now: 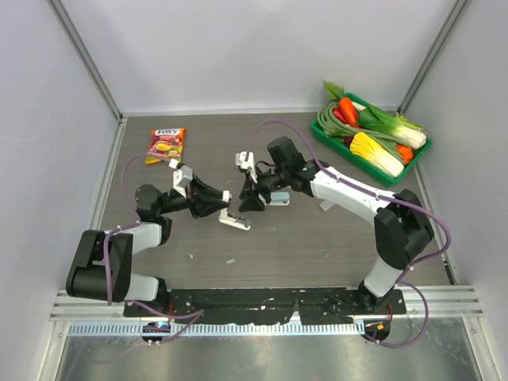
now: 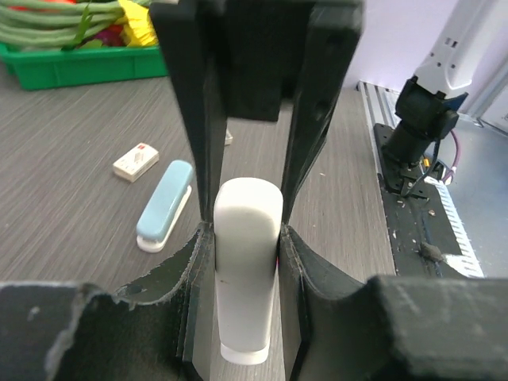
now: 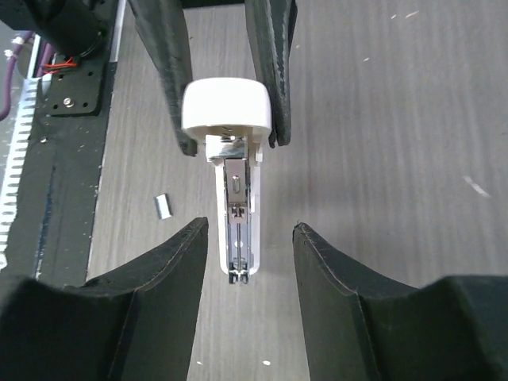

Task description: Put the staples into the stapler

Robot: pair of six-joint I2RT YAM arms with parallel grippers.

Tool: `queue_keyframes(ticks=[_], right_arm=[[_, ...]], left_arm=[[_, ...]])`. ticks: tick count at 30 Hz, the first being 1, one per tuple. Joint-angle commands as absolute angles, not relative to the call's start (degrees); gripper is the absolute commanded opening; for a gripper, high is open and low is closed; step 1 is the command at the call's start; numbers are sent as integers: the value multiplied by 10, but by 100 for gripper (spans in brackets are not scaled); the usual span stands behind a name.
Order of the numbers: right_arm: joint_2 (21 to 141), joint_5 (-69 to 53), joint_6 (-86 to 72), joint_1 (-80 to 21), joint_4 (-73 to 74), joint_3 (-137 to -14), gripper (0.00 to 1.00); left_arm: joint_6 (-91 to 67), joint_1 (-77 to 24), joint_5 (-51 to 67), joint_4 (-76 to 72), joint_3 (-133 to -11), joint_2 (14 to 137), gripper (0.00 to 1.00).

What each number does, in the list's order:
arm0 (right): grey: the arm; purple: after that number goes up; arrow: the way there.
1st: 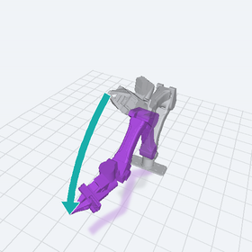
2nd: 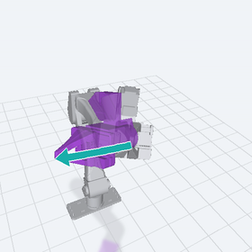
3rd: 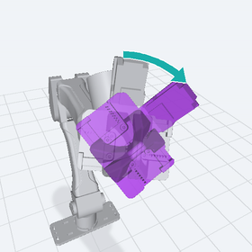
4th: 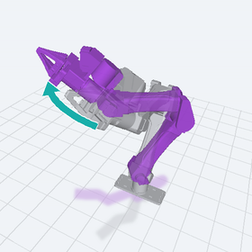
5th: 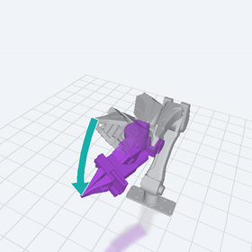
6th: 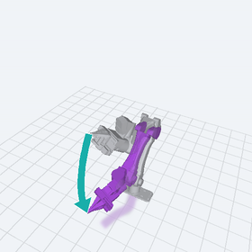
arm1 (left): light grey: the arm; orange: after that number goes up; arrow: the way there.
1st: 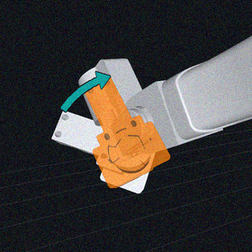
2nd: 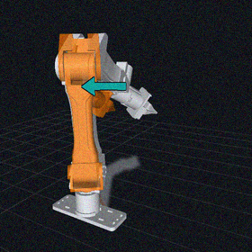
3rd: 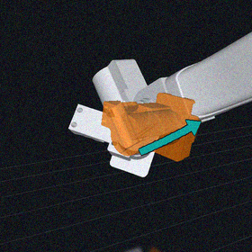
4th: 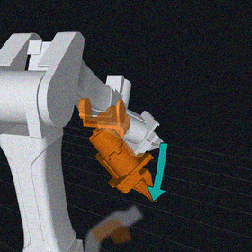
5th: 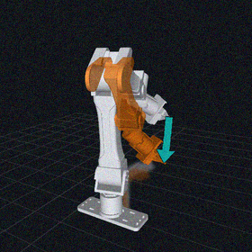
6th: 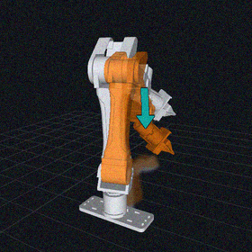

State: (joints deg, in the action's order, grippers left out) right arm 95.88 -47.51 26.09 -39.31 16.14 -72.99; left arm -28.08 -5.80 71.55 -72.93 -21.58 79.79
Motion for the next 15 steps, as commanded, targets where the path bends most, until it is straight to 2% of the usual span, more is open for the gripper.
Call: queue_keyframes(ticks=[1, 15], right_arm=[[962, -519, 230, -396, 136, -719, 53], [979, -545, 257, -415, 118, -687, 54]], left_arm=[[-280, -83, 705, -884, -234, 766, 0], [-304, -111, 701, -884, -243, 756, 0]])
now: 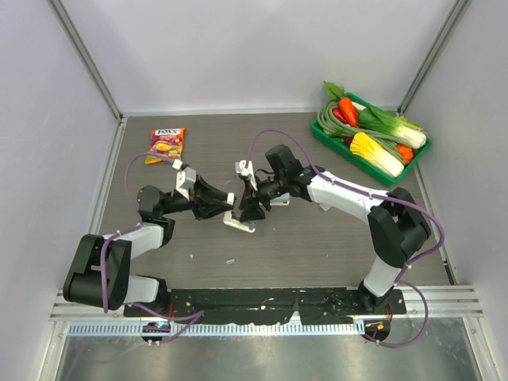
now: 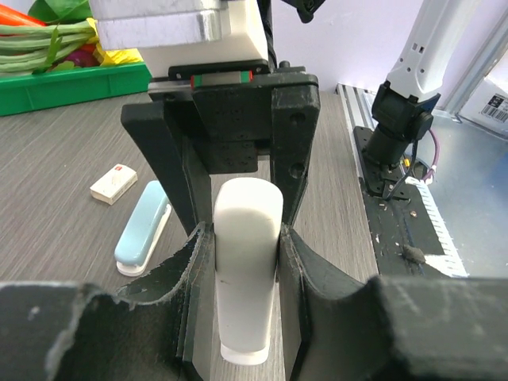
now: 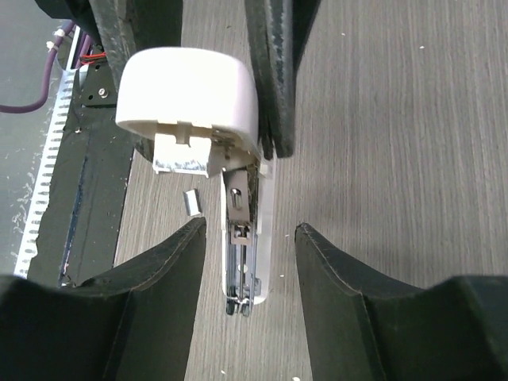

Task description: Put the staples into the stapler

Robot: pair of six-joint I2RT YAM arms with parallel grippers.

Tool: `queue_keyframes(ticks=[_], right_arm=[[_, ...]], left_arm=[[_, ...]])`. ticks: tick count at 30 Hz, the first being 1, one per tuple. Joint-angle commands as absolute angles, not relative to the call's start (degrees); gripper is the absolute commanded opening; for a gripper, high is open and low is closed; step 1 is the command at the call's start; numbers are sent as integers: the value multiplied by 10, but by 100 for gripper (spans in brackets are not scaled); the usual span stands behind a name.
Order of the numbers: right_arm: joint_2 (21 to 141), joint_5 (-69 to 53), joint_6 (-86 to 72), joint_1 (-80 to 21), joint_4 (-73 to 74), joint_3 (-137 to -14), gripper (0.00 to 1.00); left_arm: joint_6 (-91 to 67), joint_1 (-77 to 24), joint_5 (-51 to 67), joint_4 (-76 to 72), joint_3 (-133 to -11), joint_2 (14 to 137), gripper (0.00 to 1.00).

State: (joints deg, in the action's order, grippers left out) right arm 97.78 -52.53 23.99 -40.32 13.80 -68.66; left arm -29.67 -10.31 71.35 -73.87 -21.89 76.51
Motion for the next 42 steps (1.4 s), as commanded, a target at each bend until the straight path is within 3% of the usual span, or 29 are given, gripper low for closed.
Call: queue_keyframes(ticks=[1, 13, 16, 20, 29, 33, 36, 42], right_arm=[[981, -548, 256, -416, 117, -687, 54], [1008, -541, 252, -437, 117, -691, 57], [1013, -532, 247, -439, 113, -693, 51], [1014, -526, 240, -439, 106, -697, 35], [1001, -515, 245, -438, 107, -693, 32], [999, -515, 254, -439, 112, -693, 19], [997, -512, 261, -437, 117, -692, 14], [993, -504, 268, -437, 123, -692, 13]], left_arm=[[-305, -113, 700, -885, -243, 756, 0], [-306, -118, 697, -884, -243, 762, 0], [-306, -118, 697, -885, -242, 766, 0], [-306, -119, 699, -885, -242, 771, 0], [-306, -119, 703, -885, -241, 778, 0], [-308, -119, 707, -885, -241, 784, 1], [-310, -119, 706, -885, -242, 788, 14], [-313, -119, 702, -885, -246, 792, 45]])
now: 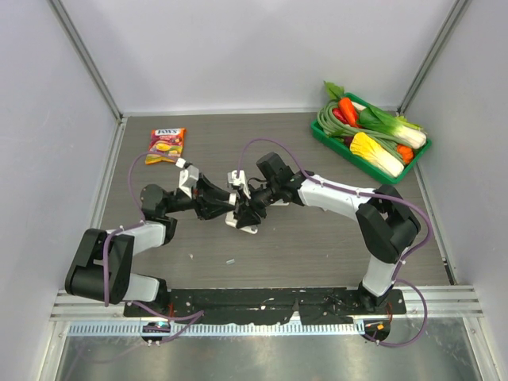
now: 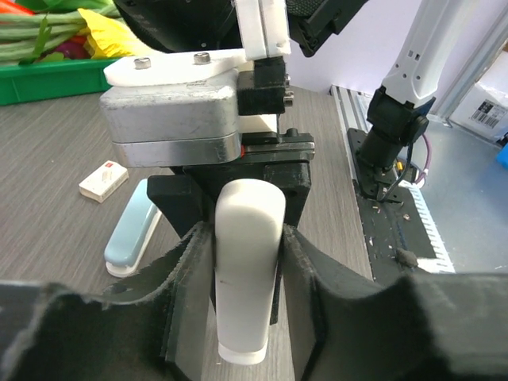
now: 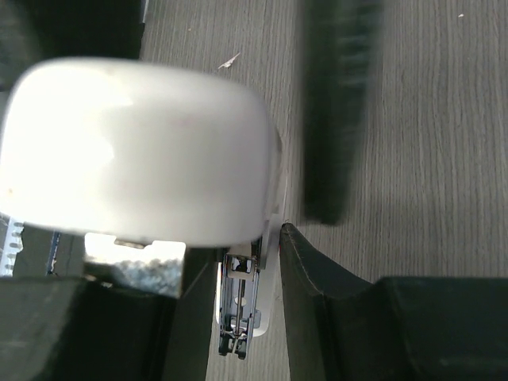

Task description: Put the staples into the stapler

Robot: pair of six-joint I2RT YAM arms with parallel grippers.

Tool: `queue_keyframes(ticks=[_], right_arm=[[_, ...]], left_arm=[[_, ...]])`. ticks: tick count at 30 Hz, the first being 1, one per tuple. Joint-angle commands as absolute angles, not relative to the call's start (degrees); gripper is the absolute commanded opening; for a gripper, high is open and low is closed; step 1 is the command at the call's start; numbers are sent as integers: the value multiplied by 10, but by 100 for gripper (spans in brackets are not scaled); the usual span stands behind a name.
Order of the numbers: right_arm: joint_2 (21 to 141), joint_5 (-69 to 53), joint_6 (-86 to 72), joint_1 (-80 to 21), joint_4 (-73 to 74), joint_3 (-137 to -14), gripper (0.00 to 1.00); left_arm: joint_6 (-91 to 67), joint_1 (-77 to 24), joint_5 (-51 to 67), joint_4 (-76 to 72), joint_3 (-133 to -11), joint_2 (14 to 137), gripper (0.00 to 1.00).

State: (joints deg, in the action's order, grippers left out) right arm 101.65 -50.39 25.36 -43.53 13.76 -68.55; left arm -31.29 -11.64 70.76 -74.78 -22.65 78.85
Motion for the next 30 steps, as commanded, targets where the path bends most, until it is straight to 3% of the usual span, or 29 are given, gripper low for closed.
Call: queue_keyframes(ticks=[1, 9, 15, 22, 30], right_arm=[[992, -502, 268, -437, 125, -692, 13], [989, -480, 272, -436, 131, -686, 13], [993, -429, 275, -433, 140, -682, 13], [1015, -346, 257, -432, 142, -677, 13], [1056, -249, 132, -447, 120, -672, 15]], left_arm=[[-313, -118, 701, -884, -246, 791, 51], [-303, -114, 700, -878, -243, 791, 73], [-262, -79, 714, -836, -230, 766, 99], [-110, -3, 730, -600, -220, 668, 100], [-122, 108, 740, -566, -193, 626, 100]])
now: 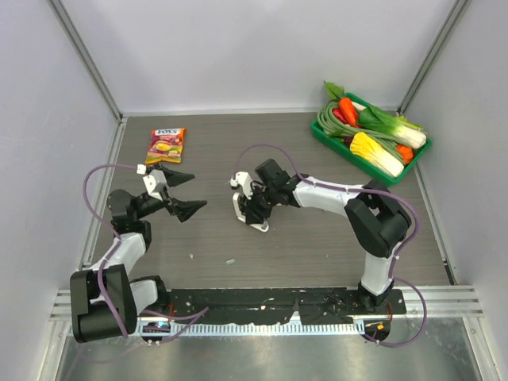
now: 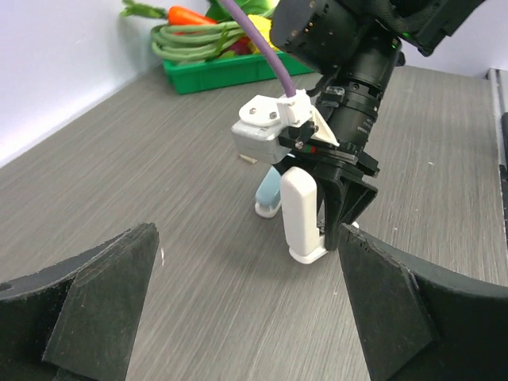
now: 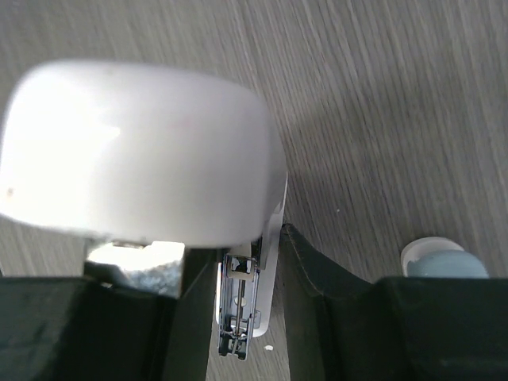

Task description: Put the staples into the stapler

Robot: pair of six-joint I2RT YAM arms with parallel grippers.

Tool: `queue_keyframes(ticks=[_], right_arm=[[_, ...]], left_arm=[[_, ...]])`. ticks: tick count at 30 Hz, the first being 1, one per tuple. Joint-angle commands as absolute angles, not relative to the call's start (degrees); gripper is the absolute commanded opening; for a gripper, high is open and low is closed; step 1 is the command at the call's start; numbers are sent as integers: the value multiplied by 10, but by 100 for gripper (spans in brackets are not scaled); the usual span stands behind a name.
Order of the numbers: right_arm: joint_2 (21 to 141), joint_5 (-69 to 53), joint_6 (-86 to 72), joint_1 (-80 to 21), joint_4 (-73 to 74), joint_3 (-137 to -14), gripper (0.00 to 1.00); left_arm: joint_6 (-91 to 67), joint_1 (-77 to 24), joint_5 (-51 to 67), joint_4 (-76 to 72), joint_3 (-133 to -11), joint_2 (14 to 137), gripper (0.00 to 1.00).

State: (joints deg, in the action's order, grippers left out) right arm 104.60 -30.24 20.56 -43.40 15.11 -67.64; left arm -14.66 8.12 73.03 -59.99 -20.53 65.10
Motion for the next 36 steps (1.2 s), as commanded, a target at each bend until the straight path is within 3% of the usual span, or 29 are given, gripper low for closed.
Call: queue_keyframes(ticks=[1, 21, 36], right_arm=[[1062, -239, 122, -453, 119, -670, 15], [1111, -19, -12, -529, 133, -738, 20], [1079, 28, 13, -533, 129, -737, 51]], left_arm=[[-129, 118, 739, -566, -191, 622, 100], [-183, 146, 740, -610, -175, 607, 100], [-189, 146, 738, -612, -174, 606, 100]])
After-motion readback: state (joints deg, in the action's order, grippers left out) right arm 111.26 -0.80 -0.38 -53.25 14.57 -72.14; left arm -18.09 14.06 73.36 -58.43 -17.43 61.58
